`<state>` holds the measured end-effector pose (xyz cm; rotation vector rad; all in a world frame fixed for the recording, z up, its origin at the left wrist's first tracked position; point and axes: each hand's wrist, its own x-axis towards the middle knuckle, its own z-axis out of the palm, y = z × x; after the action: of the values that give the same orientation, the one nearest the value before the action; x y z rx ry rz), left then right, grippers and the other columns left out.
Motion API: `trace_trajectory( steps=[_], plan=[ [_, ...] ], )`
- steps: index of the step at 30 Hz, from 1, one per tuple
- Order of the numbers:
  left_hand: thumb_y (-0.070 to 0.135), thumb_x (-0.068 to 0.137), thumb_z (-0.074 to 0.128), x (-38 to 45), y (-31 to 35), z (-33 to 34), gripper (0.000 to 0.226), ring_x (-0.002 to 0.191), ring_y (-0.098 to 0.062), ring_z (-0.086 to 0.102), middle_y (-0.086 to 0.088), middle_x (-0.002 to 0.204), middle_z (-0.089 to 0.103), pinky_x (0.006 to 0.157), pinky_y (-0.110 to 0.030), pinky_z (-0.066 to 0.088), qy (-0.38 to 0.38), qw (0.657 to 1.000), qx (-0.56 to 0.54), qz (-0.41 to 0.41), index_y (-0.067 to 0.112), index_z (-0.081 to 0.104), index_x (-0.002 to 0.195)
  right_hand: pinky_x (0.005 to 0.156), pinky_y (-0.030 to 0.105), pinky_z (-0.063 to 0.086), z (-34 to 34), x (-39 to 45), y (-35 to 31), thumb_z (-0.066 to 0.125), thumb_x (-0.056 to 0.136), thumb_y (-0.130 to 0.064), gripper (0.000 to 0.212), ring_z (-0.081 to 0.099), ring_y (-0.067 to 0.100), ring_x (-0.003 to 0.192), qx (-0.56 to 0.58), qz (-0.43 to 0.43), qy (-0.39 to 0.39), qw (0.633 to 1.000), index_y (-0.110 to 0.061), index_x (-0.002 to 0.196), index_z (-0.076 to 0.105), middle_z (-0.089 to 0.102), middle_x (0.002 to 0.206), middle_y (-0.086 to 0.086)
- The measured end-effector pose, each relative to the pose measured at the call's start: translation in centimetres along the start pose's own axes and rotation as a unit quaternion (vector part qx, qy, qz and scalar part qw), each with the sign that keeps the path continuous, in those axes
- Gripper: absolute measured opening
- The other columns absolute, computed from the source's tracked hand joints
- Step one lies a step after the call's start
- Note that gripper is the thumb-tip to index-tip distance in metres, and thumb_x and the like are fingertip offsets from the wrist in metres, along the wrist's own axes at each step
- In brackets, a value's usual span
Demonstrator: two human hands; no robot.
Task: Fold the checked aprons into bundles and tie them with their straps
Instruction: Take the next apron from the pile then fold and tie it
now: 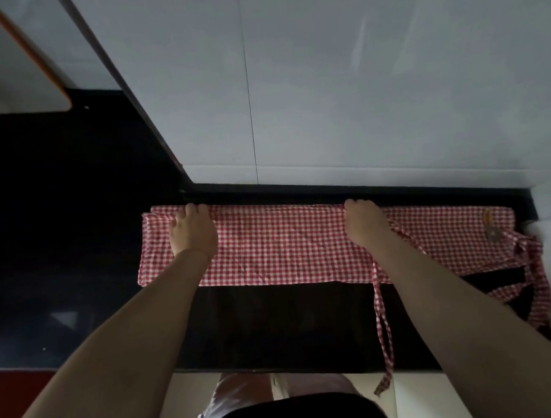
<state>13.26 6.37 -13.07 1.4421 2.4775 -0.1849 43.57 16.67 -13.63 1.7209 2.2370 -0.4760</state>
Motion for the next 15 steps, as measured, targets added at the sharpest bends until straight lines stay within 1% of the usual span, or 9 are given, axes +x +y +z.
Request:
trace_trajectory(
  steps=[3, 6, 8, 10, 11, 12, 13, 14, 15],
  plan=[
    [0.011, 0.095, 0.044, 1.0, 0.0, 0.2, 0.031, 0.12, -0.031, 0.048, -0.013, 0.129, 0.051, 0.101, -0.045, 0.04, -0.014, 1.0, 0.017, 0.022, 0.008, 0.05, 0.126, 0.077, 0.032, 0.044, -0.1, 0.5, -0.1, 0.042, 0.1, -0.013, 0.021, 0.057, 0.026, 0.097, 0.002, 0.011, -0.011, 1.0, -0.005, 0.108, 0.06, 0.062, 0.109, 0.014],
    [0.016, 0.096, 0.044, 2.1, -0.1, 0.3, 0.027, 0.116, -0.031, 0.051, -0.012, 0.125, 0.054, 0.102, -0.046, 0.038, -0.011, 0.999, 0.042, 0.029, 0.011, 0.056, 0.12, 0.069, 0.029, 0.039, -0.4, 1.0, -0.2, 0.048, 0.099, -0.021, 0.021, 0.053, 0.02, 0.084, -0.002, 0.019, -0.019, 1.0, -0.006, 0.1, 0.062, 0.064, 0.1, 0.009],
    [0.026, 0.098, 0.042, 2.8, -0.3, 0.4, 0.028, 0.11, -0.028, 0.055, -0.009, 0.12, 0.056, 0.103, -0.045, 0.036, 0.001, 0.997, 0.063, 0.035, 0.014, 0.062, 0.113, 0.068, 0.028, 0.043, -0.6, 1.3, -0.3, 0.052, 0.096, -0.024, 0.021, 0.054, 0.017, 0.079, -0.027, 0.031, -0.052, 0.998, -0.007, 0.097, 0.063, 0.064, 0.095, 0.006],
    [0.038, 0.098, 0.041, 3.0, -0.2, 0.3, 0.035, 0.098, -0.024, 0.058, -0.005, 0.11, 0.059, 0.103, -0.043, 0.034, -0.016, 0.994, 0.102, 0.044, 0.016, 0.067, 0.102, 0.078, 0.03, 0.048, -1.0, 1.6, -0.9, 0.053, 0.096, -0.027, 0.025, 0.059, 0.019, 0.087, -0.082, 0.052, -0.128, 0.987, -0.008, 0.107, 0.066, 0.063, 0.096, 0.005],
    [0.044, 0.097, 0.04, 2.9, 0.0, 0.4, 0.039, 0.091, -0.021, 0.058, -0.003, 0.101, 0.06, 0.104, -0.043, 0.032, -0.034, 0.99, 0.127, 0.052, 0.017, 0.068, 0.097, 0.09, 0.034, 0.047, -1.3, 1.5, -1.3, 0.053, 0.097, -0.031, 0.029, 0.06, 0.02, 0.095, -0.124, 0.066, -0.174, 0.975, -0.01, 0.114, 0.064, 0.063, 0.103, 0.005],
    [0.047, 0.096, 0.039, 2.6, 0.1, 0.3, 0.042, 0.084, -0.019, 0.056, 0.0, 0.091, 0.059, 0.106, -0.043, 0.031, -0.049, 0.986, 0.149, 0.06, 0.018, 0.068, 0.091, 0.102, 0.041, 0.04, -1.4, 1.5, -2.0, 0.053, 0.097, -0.036, 0.032, 0.059, 0.021, 0.103, -0.176, 0.075, -0.21, 0.959, -0.014, 0.117, 0.062, 0.063, 0.108, 0.004],
    [0.048, 0.096, 0.039, 2.3, 0.3, 0.2, 0.043, 0.08, -0.018, 0.055, 0.002, 0.084, 0.058, 0.107, -0.043, 0.03, -0.06, 0.983, 0.16, 0.07, 0.019, 0.068, 0.088, 0.109, 0.046, 0.031, -1.3, 1.3, -2.7, 0.052, 0.097, -0.04, 0.033, 0.058, 0.021, 0.108, -0.229, 0.075, -0.228, 0.943, -0.017, 0.119, 0.06, 0.064, 0.112, 0.002],
    [0.047, 0.096, 0.039, 2.0, 0.5, 0.2, 0.04, 0.083, -0.018, 0.056, 0.002, 0.085, 0.059, 0.107, -0.043, 0.03, -0.067, 0.981, 0.16, 0.084, 0.02, 0.067, 0.089, 0.112, 0.049, 0.025, -1.0, 1.1, -3.4, 0.051, 0.097, -0.042, 0.033, 0.058, 0.021, 0.109, -0.268, 0.064, -0.226, 0.934, -0.019, 0.118, 0.06, 0.064, 0.112, 0.001],
    [0.045, 0.096, 0.04, 1.8, 0.6, 0.2, 0.037, 0.091, -0.019, 0.056, 0.0, 0.094, 0.061, 0.106, -0.042, 0.031, -0.069, 0.981, 0.152, 0.103, 0.02, 0.067, 0.095, 0.112, 0.049, 0.024, -0.7, 0.9, -4.0, 0.051, 0.096, -0.044, 0.033, 0.057, 0.021, 0.108, -0.284, 0.049, -0.203, 0.936, -0.02, 0.118, 0.06, 0.064, 0.112, 0.001]
  ],
)
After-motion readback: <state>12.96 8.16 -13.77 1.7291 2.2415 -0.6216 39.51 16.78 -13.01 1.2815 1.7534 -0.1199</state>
